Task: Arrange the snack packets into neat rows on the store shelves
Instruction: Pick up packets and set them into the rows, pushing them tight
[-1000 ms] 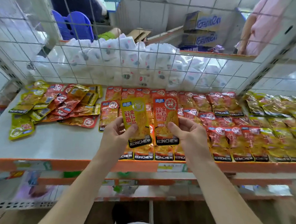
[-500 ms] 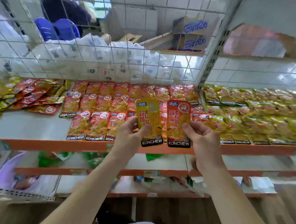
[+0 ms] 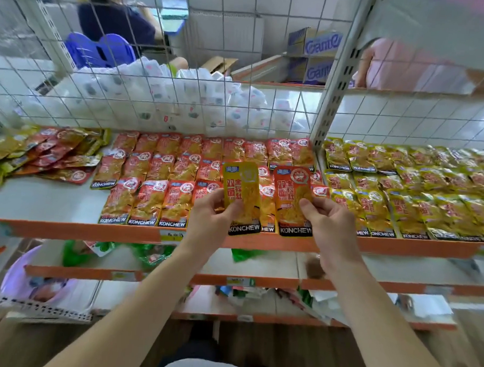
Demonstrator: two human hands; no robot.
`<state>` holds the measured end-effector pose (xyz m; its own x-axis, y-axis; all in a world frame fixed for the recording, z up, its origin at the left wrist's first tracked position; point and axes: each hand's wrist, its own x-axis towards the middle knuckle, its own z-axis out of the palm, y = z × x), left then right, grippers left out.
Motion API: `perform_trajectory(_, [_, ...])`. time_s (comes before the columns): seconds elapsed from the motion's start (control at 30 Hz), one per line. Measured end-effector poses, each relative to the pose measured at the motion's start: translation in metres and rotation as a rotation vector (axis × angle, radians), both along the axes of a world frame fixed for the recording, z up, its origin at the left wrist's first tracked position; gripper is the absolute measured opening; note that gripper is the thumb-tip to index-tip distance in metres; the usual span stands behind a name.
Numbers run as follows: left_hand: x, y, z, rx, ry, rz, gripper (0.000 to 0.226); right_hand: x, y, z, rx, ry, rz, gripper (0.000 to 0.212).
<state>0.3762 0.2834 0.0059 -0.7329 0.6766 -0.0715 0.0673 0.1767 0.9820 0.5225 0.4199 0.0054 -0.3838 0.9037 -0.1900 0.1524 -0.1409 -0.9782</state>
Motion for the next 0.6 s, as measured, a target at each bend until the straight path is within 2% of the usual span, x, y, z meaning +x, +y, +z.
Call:
perform_trajectory(0.1, [-0.023,0.011,0.004,-0.009,0.027,0.002,0.018,-0.026,0.014,-0.001,0.071,-0.071,0.025,0.011])
perform_trajectory(0.3, [-0.070,0.030,0.000,-0.076,0.041,-0.048,0.004,-0.077,0.038,-0.006,0.172,-0.226,0.088,0.011])
perform_trajectory(0.43, [-0.092,0.041,-0.005,-0.115,0.033,-0.067,0.013,-0.112,0.056,-0.011,0.260,-0.365,0.130,0.009])
perform_trajectory(0.6, [-0.115,0.049,-0.012,-0.132,0.030,-0.078,0.016,-0.148,0.071,-0.021,0.365,-0.534,0.175,0.019])
